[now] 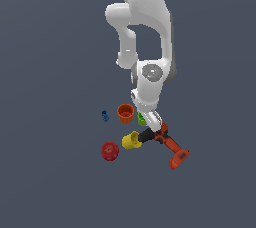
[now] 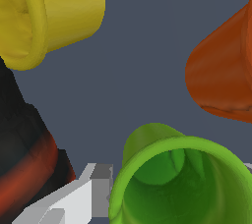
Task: Pick up a designated object from a clutter of objects.
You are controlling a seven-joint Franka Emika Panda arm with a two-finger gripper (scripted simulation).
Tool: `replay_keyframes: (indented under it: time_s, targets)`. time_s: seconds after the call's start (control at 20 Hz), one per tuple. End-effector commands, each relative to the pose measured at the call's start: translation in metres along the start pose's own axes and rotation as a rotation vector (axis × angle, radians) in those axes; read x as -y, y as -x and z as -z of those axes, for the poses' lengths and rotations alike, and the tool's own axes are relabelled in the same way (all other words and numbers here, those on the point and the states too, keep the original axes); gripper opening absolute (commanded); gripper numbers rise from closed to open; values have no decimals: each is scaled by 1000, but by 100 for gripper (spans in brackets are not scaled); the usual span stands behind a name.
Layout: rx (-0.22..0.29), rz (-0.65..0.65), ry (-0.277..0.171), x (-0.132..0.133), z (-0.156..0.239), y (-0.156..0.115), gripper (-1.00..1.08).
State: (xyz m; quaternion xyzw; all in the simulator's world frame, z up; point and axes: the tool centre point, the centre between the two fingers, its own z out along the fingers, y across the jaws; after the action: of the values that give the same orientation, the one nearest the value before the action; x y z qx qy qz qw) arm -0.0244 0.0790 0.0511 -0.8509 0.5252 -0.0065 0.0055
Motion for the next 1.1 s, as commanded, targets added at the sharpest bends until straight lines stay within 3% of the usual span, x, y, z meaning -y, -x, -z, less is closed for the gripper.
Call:
replay_keyframes:
  time_s: [0.0,0.55,1.05]
  targets:
    - [5,2,16,-5,-8,3,-100]
    - [0,1,-2,0,2,0,-100]
    - [0,1,0,-17,33,-9,-100]
